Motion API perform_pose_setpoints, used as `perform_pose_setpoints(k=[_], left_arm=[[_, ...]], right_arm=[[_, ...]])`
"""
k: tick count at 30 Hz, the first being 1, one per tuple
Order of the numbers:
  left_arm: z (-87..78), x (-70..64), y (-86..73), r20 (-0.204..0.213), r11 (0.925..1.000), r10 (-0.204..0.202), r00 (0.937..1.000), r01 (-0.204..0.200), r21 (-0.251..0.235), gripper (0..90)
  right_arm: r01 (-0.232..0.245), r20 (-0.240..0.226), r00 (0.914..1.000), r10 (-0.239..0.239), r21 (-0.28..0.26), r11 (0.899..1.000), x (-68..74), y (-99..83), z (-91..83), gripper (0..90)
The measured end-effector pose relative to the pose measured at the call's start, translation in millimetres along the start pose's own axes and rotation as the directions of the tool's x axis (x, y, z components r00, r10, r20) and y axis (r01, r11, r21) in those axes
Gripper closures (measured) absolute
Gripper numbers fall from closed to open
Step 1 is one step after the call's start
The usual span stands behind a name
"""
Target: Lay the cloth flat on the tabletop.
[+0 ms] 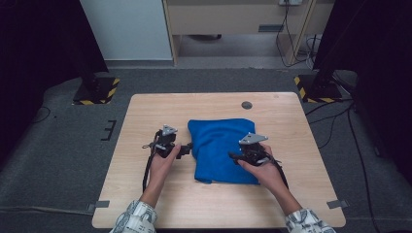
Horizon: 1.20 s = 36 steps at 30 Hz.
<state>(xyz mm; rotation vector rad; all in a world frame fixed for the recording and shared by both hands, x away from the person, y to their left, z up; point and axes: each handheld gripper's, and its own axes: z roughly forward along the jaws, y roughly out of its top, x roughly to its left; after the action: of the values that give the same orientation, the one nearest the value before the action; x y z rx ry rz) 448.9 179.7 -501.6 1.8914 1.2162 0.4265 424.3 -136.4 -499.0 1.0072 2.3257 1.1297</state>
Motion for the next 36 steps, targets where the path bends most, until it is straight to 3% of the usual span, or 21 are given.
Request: perform_pose_setpoints(k=[4, 7, 10, 17, 23, 29, 33, 36], left_arm=[[-5.1, -1.9, -1.2, 0.006, 1.0, 0.002, 1.0, -0.002, -0.006, 12.2], [-10.2, -3.5, -3.2, 0.007, 0.9997, -0.014, 0.9999, 0.014, -0.02, 12.3], [-11.3, -7.2, -5.1, 0.002, 0.9999, 0.002, 1.0, -0.002, -0.015, 12.5], [-13.0, -8.4, -6.3, 0.005, 0.9998, 0.008, 1.0, -0.008, -0.017, 12.4], [-11.9, -12.7, -6.0, 0.018, 0.9996, 0.02, 0.9996, -0.019, -0.019, 15.7], [-4.9, -21.3, -8.8, 0.026, 0.9987, 0.049, 0.9985, -0.049, 0.016, 22.2], [2.9, -25.5, -13.0, 0.019, 0.997, 0.062, 0.9979, -0.063, 0.044, 25.2], [9.4, -27.3, -16.7, -0.025, 0.9939, 0.079, 0.9965, -0.077, 0.079, 27.3]], right_arm=[[0.01, -0.038, 0.9992, -0.01, -0.022, 1.0, 12.2, -6.8, -7.6, 44.9], [0.024, -0.053, 0.9983, -0.024, -0.007, 1.0, 19.7, -8.8, -8.7, 46.7], [0.032, -0.068, 0.9972, -0.032, -0.004, 0.999, 27.7, -7.5, -10.1, 48.2], [0.077, -0.086, 0.9932, -0.078, -0.007, 0.997, 46.2, -2.2, -9.2, 45.5], [0.121, -0.125, 0.9846, -0.122, -0.017, 0.993, 65.1, 1.1, -7.8, 52.5], [0.159, -0.163, 0.9736, -0.16, -0.018, 0.987, 83.3, 1.5, -4.3, 60.9], [0.178, -0.18, 0.9675, -0.178, -0.016, 0.984, 93.5, 0.9, 0.0, 61.3], [0.192, -0.191, 0.963, -0.19, -0.008, 0.981, 100.9, -0.5, 4.3, 58.0]])
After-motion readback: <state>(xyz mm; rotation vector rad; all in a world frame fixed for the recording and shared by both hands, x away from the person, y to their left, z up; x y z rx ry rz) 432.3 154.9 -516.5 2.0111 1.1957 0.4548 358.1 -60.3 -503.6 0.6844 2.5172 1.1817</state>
